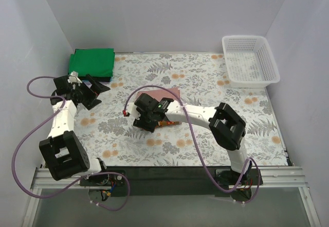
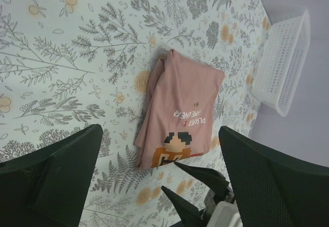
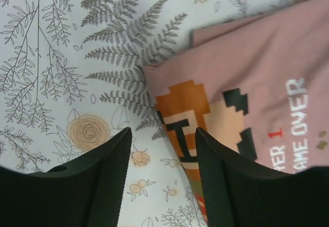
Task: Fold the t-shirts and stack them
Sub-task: Neatly place the folded tshirt to the corner
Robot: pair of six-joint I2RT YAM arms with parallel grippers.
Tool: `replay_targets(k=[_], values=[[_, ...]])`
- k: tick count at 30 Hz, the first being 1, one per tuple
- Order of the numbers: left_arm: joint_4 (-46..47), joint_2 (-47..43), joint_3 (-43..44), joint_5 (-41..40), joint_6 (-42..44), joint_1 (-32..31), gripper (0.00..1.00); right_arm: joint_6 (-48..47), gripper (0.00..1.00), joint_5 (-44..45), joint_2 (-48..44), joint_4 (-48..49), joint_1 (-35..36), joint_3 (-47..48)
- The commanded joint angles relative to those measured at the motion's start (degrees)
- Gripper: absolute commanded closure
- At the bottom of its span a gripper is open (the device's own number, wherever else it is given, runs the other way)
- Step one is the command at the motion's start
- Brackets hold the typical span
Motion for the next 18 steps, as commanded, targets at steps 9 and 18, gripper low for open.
replay_targets(k=[9,18], values=[[2.74,-5.71,-6.96,-0.39,-2.88,-0.12,0.05,-0.3,0.47,5.53,7.02,-0.88,4.18,7.97],[3.27,-5.79,-8.1,-3.63,-6.12,-0.21,0.04,0.49,0.54,5.18,11.06,0.08,4.62,7.7]])
